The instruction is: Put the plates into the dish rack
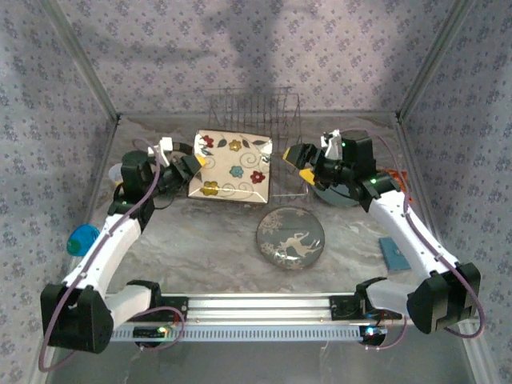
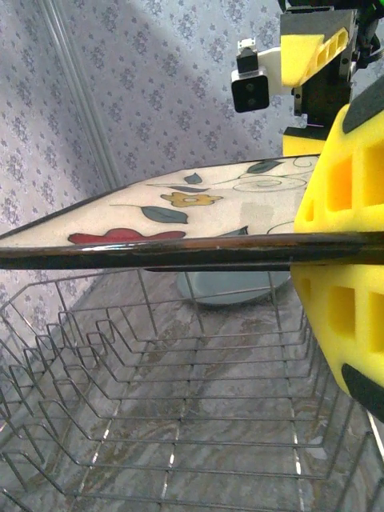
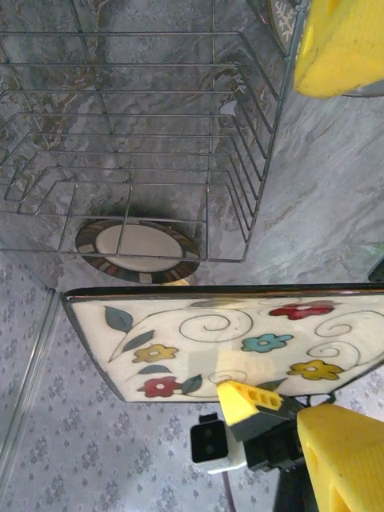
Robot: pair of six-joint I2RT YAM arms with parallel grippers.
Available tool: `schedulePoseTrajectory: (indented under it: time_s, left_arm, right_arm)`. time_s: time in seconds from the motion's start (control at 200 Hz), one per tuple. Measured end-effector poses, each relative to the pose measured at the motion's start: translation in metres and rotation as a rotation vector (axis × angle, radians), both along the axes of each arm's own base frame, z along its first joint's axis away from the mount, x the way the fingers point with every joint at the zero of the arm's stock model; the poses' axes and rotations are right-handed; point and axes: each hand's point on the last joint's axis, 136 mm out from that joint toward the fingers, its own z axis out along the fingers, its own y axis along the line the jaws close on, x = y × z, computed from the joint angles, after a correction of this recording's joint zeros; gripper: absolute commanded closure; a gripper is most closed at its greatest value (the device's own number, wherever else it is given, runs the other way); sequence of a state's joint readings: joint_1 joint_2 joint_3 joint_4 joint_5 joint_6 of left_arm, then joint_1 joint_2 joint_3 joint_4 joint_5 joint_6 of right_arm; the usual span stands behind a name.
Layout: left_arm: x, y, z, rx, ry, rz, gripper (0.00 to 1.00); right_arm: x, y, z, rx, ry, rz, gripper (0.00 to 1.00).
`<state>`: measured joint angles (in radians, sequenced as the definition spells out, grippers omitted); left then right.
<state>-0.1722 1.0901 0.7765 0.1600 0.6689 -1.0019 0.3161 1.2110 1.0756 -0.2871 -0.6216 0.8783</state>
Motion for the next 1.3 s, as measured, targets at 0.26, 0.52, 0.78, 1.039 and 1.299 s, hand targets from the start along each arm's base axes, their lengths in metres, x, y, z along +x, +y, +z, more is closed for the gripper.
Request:
schedulePoseTrajectory:
  time_s: [0.26, 0.52, 0.78, 1.039, 1.299]
  left_arm:
    - [0.017, -0.010, 0.012, -0.014, -0.035, -0.051, 1.00]
    - [0.021, -0.020, 0.030, -0.025, -0.093, -0.095, 1.00]
    - [0.019, -0.040, 0.022, -0.022, -0.088, -0.164, 1.00]
    - [0.013, -0.054, 0.018, -0.010, -0.093, -0.207, 1.00]
    - [0.011, -0.058, 0.019, 0.004, -0.113, -0.221, 1.00]
  right_arm:
    - [0.001, 0.011, 0.010, 0.046, -0.045, 0.102, 0.01]
    - [0.021, 0.024, 0.002, 0.045, -0.032, 0.144, 0.01]
    - [0.032, 0.033, 0.022, 0.062, -0.092, 0.166, 0.01]
    - [0.035, 0.039, 0.015, 0.052, -0.089, 0.189, 0.01]
    - [0.033, 0.046, 0.009, 0.048, -0.076, 0.206, 0.01]
